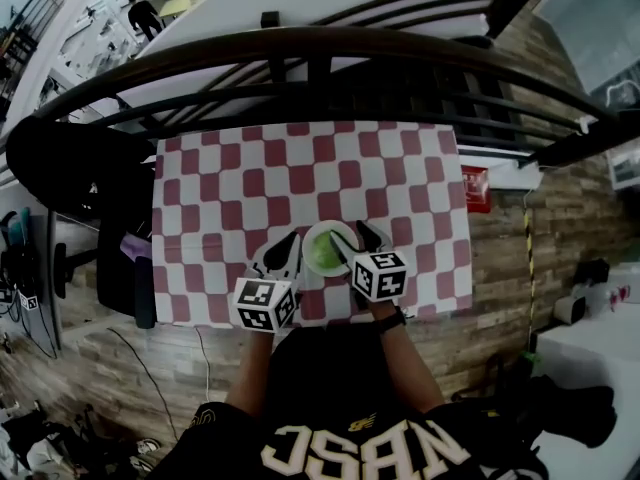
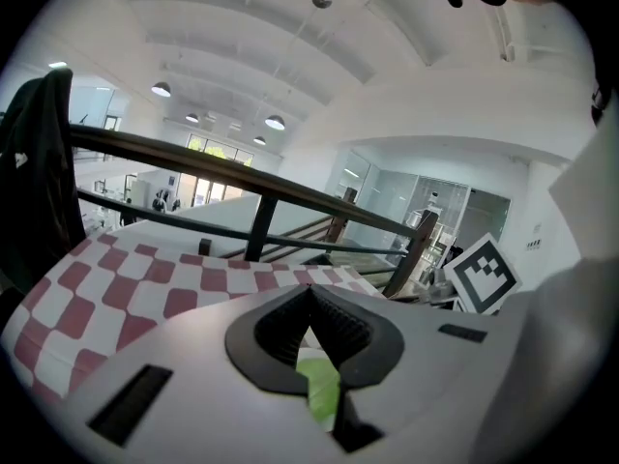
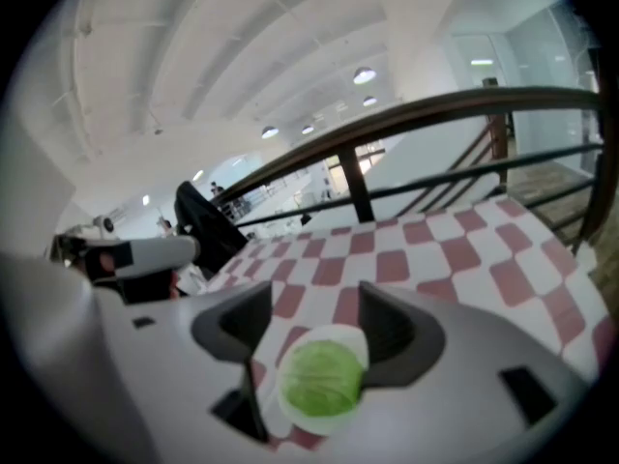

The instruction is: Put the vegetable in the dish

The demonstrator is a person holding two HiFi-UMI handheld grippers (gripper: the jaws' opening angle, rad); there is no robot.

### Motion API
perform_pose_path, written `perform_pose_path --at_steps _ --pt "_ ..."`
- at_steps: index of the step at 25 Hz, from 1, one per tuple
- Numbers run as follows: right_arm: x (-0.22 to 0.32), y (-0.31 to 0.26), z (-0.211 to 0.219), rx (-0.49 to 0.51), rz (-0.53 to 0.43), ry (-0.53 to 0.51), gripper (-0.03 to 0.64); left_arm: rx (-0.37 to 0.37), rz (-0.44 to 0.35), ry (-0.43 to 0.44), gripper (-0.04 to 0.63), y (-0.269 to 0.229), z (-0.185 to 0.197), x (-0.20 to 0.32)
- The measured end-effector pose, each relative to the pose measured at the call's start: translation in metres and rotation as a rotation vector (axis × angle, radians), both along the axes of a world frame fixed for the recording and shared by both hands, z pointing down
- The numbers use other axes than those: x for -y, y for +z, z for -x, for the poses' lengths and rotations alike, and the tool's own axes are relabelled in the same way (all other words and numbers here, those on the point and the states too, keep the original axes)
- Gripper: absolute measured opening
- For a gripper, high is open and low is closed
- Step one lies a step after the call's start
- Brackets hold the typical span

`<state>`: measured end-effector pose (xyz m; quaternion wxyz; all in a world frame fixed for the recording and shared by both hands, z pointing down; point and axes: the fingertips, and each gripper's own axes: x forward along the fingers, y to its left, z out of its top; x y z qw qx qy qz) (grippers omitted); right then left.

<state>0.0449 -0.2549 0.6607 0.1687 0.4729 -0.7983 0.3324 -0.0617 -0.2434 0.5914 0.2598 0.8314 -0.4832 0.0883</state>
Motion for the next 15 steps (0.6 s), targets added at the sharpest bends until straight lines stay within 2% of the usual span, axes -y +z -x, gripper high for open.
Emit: perform_pose_path --at_steps 4,8,12,15 --pt "0.008 -0.072 0.000 -0.011 -0.188 0.019 0.211 0.020 -0.112 -0.003 0.018 -0.044 0.001 0.004" --pt "-0.008 -0.140 0.006 -0.018 -0.352 0.035 0.112 0.037 -0.225 0.000 0.018 -0.097 -0.002 -0.005" --pt "-0.028 -0.202 0.016 -0.015 -0.501 0.035 0.044 0.057 -0.343 -0.015 0.018 -0.146 -0.001 -0.014" --pt "-0.044 -0.235 0.022 -0.017 -0.575 0.038 0.017 0.055 -0.416 -0.020 0.018 -0.175 -0.002 -0.024"
